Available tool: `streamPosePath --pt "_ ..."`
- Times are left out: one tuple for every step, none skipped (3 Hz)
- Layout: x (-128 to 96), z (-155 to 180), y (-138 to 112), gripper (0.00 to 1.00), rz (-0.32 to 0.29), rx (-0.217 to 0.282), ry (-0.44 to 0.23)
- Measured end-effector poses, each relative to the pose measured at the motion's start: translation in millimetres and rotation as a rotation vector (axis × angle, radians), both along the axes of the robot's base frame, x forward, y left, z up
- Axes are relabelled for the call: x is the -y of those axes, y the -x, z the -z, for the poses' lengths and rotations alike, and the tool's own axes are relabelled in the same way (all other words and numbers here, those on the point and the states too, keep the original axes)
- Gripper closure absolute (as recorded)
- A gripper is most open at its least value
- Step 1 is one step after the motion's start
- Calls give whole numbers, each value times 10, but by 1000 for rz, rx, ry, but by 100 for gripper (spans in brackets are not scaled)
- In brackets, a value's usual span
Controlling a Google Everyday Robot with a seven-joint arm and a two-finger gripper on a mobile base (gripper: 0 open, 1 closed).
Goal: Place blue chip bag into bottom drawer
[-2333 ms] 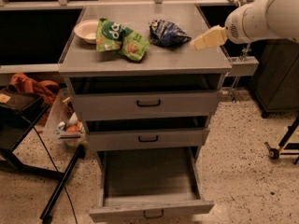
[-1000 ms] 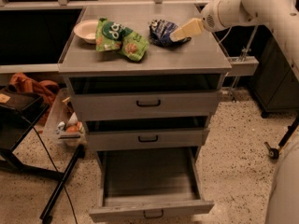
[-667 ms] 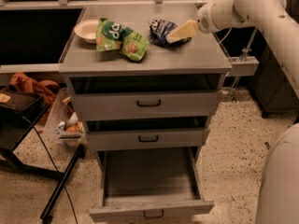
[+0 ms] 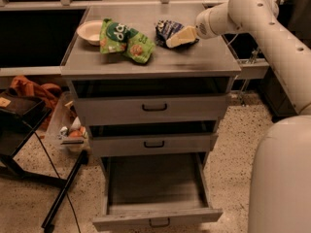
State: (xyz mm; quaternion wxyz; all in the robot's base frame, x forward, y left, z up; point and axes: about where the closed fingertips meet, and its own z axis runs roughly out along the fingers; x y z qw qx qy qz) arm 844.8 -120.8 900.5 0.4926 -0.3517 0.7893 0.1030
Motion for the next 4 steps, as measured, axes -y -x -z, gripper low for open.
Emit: streamPosePath --pt "-200 131 -101 0 -25 -15 -11" --pt "-366 199 -194 0 -40 -17 -20" --pt "-503 277 -296 0 -40 -23 -4" --pt "-550 385 -414 0 -7 -40 32"
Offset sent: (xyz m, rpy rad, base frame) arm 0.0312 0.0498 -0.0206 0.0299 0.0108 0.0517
